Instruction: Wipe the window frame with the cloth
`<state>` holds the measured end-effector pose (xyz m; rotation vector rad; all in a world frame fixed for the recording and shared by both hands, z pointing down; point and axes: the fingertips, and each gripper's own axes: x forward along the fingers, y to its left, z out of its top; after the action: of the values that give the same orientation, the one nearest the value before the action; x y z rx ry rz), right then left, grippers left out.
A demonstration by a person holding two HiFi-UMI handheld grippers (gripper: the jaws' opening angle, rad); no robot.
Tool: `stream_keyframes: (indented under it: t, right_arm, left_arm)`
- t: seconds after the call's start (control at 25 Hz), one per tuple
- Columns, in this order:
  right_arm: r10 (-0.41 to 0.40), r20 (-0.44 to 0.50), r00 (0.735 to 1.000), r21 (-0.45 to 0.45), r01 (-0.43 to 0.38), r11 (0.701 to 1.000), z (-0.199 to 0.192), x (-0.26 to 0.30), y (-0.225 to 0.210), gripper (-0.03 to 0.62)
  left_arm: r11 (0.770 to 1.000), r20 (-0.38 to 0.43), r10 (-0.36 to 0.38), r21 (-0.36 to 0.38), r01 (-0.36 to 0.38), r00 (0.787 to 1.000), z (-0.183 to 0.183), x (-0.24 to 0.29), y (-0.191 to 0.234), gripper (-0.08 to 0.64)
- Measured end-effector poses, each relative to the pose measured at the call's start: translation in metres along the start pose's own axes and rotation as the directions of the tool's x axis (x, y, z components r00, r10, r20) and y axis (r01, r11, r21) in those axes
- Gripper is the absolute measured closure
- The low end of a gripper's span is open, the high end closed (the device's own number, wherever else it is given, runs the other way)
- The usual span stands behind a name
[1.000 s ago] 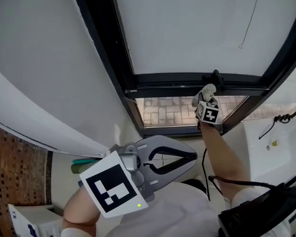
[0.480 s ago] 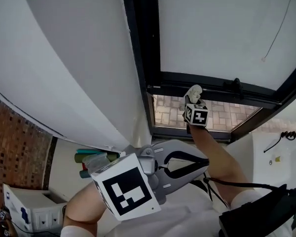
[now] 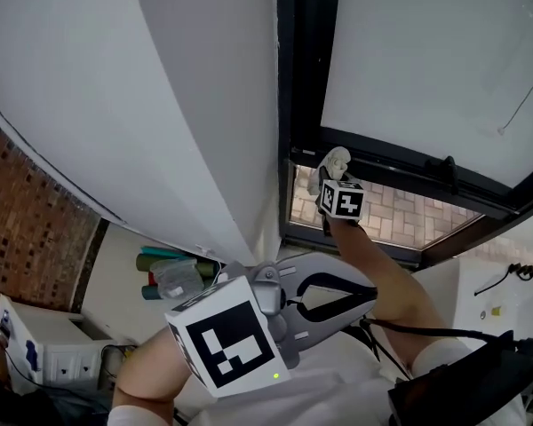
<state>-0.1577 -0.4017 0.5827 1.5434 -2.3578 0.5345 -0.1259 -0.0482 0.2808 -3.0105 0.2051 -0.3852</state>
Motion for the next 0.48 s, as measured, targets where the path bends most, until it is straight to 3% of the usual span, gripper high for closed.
stream_keyframes:
  t: [0.28,0.48]
  right_arm:
    - [0.081,0.036,0.996,0.195,-0.086,0.977,0.006,-0.002,0.019,0.522]
    - [0.160,0.097,0.982,0.409,-0.186,0.894,0.021,0.001,0.026,0.522]
  left_arm:
    - [0.999,-0.020,0.042,0.004,-0.042,0.999,0.007,0.004,-0.013,0.538]
    - [0.999,-0.017,0.049,0.008,-0.049,0.999,0.003,0.002,-0.006,0.537]
